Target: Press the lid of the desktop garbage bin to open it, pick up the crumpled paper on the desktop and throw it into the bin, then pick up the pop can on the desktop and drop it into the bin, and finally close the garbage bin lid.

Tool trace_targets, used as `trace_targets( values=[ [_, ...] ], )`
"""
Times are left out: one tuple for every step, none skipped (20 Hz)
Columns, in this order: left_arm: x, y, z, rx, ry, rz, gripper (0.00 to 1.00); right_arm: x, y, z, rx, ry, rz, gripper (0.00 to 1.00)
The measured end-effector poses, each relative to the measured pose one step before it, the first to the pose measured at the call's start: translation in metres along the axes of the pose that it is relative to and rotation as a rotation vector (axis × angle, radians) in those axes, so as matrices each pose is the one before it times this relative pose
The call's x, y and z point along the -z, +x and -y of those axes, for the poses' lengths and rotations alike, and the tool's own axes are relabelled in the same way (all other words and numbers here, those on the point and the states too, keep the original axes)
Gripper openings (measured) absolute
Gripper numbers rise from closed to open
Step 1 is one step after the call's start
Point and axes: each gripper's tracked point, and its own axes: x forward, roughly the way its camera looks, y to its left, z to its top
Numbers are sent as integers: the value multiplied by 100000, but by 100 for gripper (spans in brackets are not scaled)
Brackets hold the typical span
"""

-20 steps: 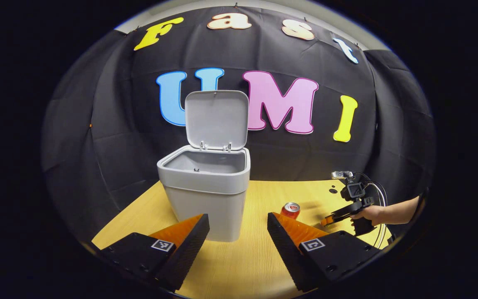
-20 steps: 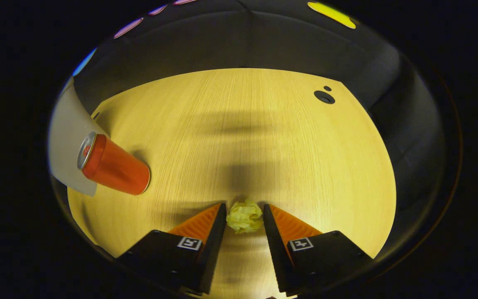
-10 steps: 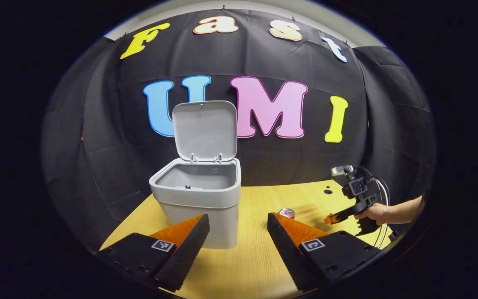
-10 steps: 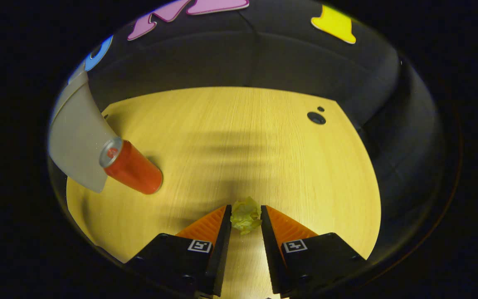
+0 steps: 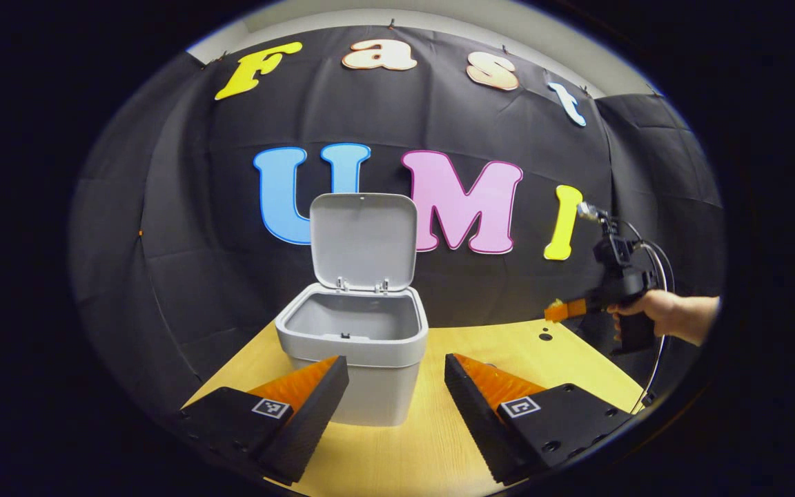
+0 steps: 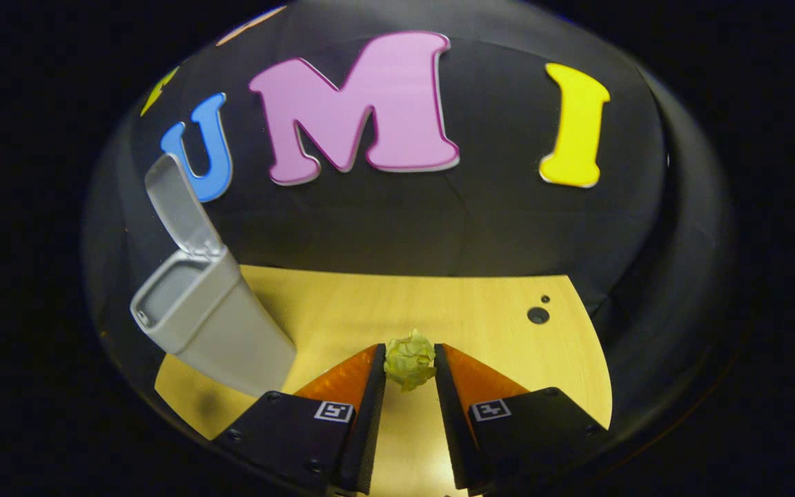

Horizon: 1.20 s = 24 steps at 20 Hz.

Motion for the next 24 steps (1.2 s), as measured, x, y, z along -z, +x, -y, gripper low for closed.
trace_targets(
  values=[
    [107,-135,-591,-355,-406,88,95,-1398,-369,-2188,-3475,674,1742,47],
    [-123,-119,-422,68,-560,671,95,-1380,21,-2507,-4420,1572,2249,47],
    [-112,-85,-423,-18,-708,741,95,-1350,258,-2787,-4258,1133,1968,47],
    [-171,-145,-335,381,-1088,650,95,-964,136,-2754,-3773,-198,1111,47],
    [-126,-196,-287,685,-1075,607,95,-554,250,-1876,-3011,-1857,746,47],
    [-152,-197,-319,597,-821,726,95,-472,690,-1889,-2246,-3541,233,47],
    [-5,-261,-531,159,-527,351,95,-189,366,-1513,-1982,-3017,-75,47],
    [39,-212,-519,-312,-235,-229,95,55,689,-1717,-1852,-2056,152,46],
    [28,-202,-671,-718,-67,-106,95,97,577,-1793,-2860,-852,57,47],
    [-53,-273,-711,-933,-59,22,95,306,816,-1437,-2336,-555,-629,46],
    [43,-275,-685,-977,-130,-88,95,409,777,-1307,-2317,-909,-1253,47],
    [63,-203,-613,-831,-290,-250,95,605,1034,-1220,-1472,-1204,-1393,47],
    [146,-149,-621,-715,-203,-391,95,293,916,-1475,-1082,-1582,-1230,47],
    [155,-106,-509,-701,-30,-477,95,397,716,-1055,-1305,-1142,-1178,47],
    [173,-162,-488,-780,18,-393,95,365,488,-752,-1263,-544,-1404,47],
    [-24,-26,-357,-356,-218,-156,95,477,386,-477,-621,68,-1230,47],
    [-8,-104,-150,367,-484,204,95,245,424,-345,-475,741,-886,47],
    [-39,19,-112,44,-188,158,95,143,287,-221,-490,400,-438,31],
    [-54,-84,-235,-429,250,355,95,87,311,-145,-241,165,-267,47],
    [-126,-57,-115,-290,430,155,95,175,121,-20,-38,-304,-94,47],
    [8,-30,20,-9,355,138,95,59,111,-30,-614,-26,-30,42],
    [65,41,20,79,281,-269,95,-58,71,121,358,-626,78,50],
    [281,-45,10,204,81,-406,95,-48,71,181,854,-614,231,79],
    [113,73,163,376,52,-370,95,-59,-141,411,1139,-382,136,83]
  ],
)
